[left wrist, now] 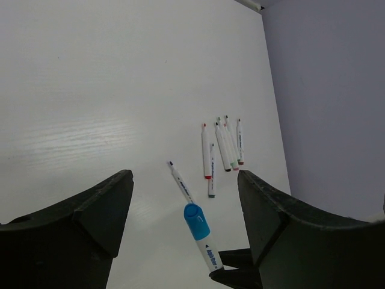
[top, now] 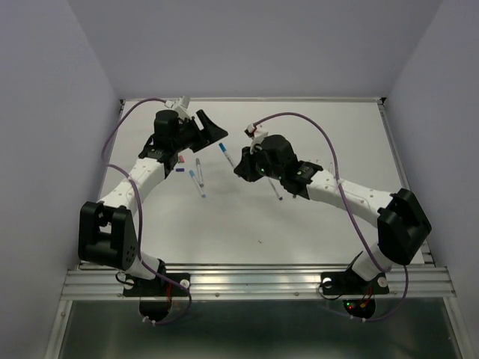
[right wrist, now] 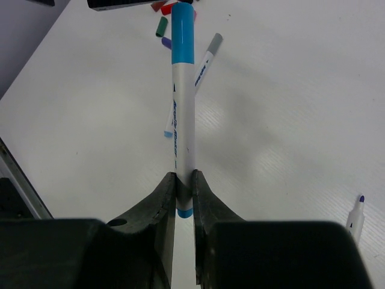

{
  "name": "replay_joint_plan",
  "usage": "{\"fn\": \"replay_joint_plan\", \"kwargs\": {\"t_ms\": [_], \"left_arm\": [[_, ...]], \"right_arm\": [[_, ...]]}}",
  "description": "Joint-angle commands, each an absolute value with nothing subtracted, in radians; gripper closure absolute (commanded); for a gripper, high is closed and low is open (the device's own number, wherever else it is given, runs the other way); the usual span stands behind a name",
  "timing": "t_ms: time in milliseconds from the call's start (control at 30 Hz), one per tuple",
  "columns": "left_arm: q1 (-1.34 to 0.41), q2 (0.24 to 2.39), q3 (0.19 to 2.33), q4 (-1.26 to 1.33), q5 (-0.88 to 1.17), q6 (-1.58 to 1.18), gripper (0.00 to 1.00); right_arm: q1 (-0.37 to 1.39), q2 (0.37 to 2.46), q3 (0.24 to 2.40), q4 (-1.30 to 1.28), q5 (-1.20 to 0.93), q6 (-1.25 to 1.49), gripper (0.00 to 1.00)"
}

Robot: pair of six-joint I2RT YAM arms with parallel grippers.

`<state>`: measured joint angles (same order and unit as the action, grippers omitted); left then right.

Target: Open the pen caps

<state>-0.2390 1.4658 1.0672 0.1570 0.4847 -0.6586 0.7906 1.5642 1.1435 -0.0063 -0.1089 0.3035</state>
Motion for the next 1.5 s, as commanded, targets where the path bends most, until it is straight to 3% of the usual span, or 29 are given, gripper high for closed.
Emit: {"fn": "replay_joint_plan", "kwargs": {"t_ms": [0,333,500,567,667,1000,1233,1300,1467], "left_arm": [[-0.253,1.46,1.108,0.181,0.494,-0.646,0.24],[-0.258,1.45,1.106,0.181,0.502,-0.655,0.44],[-0.258,1.459,1.115,0.175,0.502,-0.66,0.76],[-0.258,1.46,1.12,0.163,0.485,-0.655,0.82],[-0.258,1.463,1.14,0.138,0.446,-0.644,1.0],[-0.134,1.508,1.245,0.109,0.316,-0.635,1.0],[-0.025,1.557,1.336,0.081,0.288,-0.621,1.0],[-0.017,1.552,1.335,0.081,0.279,-0.621,1.0],[-0.015,1.558,1.325,0.014,0.238,-0.601,1.0]], "right_arm": [[0.784,1.562,1.196,0.074,-0.11,0.299,0.99],[0.775,1.621,1.261,0.086,-0.1,0.299,0.99],[0.775,1.637,1.27,0.086,-0.094,0.298,0.99],[0.775,1.635,1.258,0.086,-0.092,0.295,0.99],[0.775,1.623,1.227,0.086,-0.098,0.291,0.99],[0.787,1.514,0.942,0.199,-0.319,0.31,0.99],[0.798,1.451,0.859,0.218,-0.388,0.339,0.99],[0.798,1.439,0.848,0.219,-0.382,0.339,0.99],[0.798,1.431,0.883,0.091,-0.126,0.336,0.99]]}}
